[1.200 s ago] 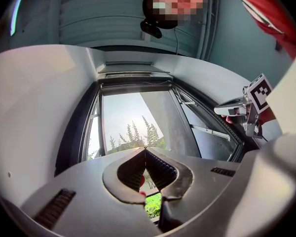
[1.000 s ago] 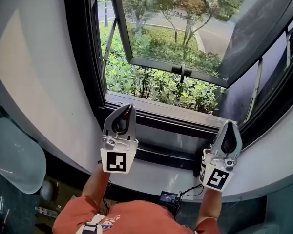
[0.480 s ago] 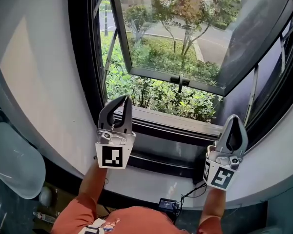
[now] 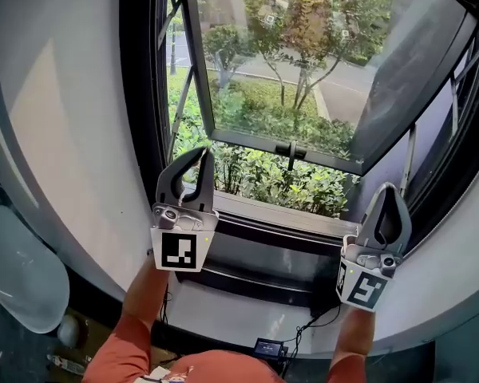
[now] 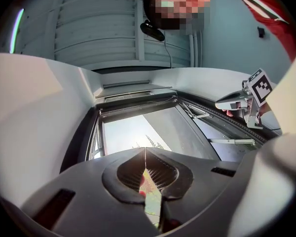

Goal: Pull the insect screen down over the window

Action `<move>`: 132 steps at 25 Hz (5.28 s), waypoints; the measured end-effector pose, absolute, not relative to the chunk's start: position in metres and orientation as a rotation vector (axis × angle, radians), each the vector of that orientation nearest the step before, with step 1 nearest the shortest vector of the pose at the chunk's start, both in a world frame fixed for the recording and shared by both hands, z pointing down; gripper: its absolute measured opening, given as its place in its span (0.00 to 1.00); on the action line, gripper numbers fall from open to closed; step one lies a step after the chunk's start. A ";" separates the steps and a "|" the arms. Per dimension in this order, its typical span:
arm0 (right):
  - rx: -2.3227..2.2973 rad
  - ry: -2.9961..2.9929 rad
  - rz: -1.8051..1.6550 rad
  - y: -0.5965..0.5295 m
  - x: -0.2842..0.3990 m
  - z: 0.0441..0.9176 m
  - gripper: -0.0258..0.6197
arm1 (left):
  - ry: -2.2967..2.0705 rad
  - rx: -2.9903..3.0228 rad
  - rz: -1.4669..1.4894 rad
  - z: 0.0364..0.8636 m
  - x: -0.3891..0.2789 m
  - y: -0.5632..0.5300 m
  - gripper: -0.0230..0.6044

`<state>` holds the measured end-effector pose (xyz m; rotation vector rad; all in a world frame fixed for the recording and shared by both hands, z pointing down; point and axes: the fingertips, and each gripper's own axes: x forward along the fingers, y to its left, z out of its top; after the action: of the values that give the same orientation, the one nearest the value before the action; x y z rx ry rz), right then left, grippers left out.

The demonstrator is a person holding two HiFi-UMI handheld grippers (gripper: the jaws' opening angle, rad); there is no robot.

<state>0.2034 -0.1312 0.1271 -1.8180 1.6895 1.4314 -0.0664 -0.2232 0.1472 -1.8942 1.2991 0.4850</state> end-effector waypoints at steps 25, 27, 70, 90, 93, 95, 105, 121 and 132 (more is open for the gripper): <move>-1.770 1.465 1.799 -0.152 0.212 -0.017 0.06 | 1.247 -1.700 0.523 0.016 -0.068 -0.242 0.05; -1.773 1.449 1.829 -0.155 0.211 -0.030 0.06 | 1.252 -1.703 0.540 0.005 -0.067 -0.245 0.05; -2.400 1.238 2.263 -0.229 0.249 -0.241 0.18 | 1.322 -1.222 -0.003 -0.227 -0.040 -0.282 0.19; -2.677 1.112 2.406 -0.253 0.266 -0.264 0.31 | 1.370 -0.965 -0.380 -0.258 -0.035 -0.329 0.34; -2.736 1.058 2.468 -0.261 0.271 -0.262 0.31 | 1.381 -0.933 -0.447 -0.258 -0.037 -0.337 0.35; -2.738 1.041 2.484 -0.263 0.272 -0.262 0.31 | 1.391 -0.938 -0.466 -0.259 -0.036 -0.339 0.35; -2.774 1.004 2.494 -0.270 0.273 -0.269 0.31 | 1.393 -0.874 -0.507 -0.263 -0.031 -0.347 0.36; -2.772 1.084 2.494 -0.269 0.273 -0.254 0.32 | 1.354 -0.888 -0.501 -0.249 -0.030 -0.347 0.37; -2.719 1.138 2.506 -0.265 0.272 -0.230 0.33 | 1.318 -0.914 -0.506 -0.226 -0.030 -0.342 0.37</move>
<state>0.2722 -0.2649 -0.2305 -2.7187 1.1378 2.5062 -0.0297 -0.3420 -0.2256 -0.9142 1.3184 -0.5064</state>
